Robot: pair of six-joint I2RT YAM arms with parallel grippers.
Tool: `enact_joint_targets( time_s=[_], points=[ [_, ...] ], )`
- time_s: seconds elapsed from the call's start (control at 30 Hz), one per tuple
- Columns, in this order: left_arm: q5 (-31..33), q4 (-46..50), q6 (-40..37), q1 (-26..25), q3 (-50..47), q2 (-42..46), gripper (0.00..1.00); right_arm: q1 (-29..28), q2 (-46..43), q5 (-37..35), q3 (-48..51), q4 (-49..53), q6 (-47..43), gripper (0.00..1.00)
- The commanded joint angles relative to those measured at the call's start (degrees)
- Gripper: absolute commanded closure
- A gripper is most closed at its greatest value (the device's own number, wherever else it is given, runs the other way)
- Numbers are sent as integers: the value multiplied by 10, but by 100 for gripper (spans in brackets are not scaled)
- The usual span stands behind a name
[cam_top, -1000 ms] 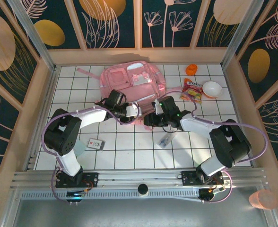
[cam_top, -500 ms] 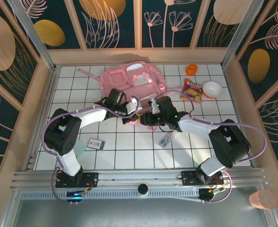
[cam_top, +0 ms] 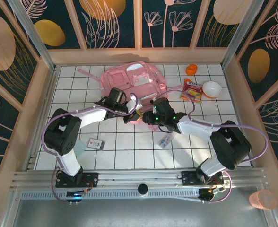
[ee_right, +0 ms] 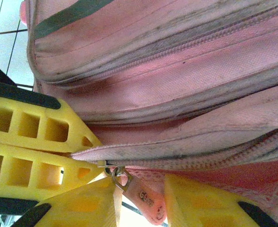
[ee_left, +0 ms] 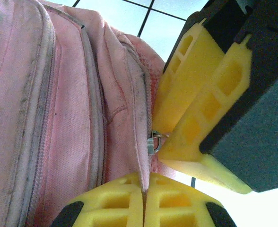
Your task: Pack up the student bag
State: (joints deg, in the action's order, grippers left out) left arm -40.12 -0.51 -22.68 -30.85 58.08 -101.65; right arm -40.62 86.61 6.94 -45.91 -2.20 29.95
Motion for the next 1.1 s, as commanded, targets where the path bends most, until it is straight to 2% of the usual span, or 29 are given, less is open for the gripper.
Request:
enact_joint_targets(
  time_s=[0.0,0.23,0.33,0.47,0.67,0.83,0.93,1.07],
  points=[
    [-61,-17,13,-1,5,8,100,1,-5,-44,-20,18,3,71],
    [-64,-17,10,0,8,10,100,-11,19,-47,-39,24,-3,71],
    [-58,-17,11,0,9,10,100,-13,25,-45,-44,25,-7,79],
    [-14,-4,-7,0,8,16,100,-7,16,-73,-46,63,-3,90],
    [19,17,-34,12,3,26,100,37,-31,-57,-2,85,-3,99],
    [43,29,-50,14,0,31,100,84,-51,-54,19,124,-36,100],
    [57,44,-62,16,1,31,100,89,-54,-46,18,133,-56,100],
    [70,55,-82,27,-15,65,100,80,-57,19,22,96,-60,100]
  ],
)
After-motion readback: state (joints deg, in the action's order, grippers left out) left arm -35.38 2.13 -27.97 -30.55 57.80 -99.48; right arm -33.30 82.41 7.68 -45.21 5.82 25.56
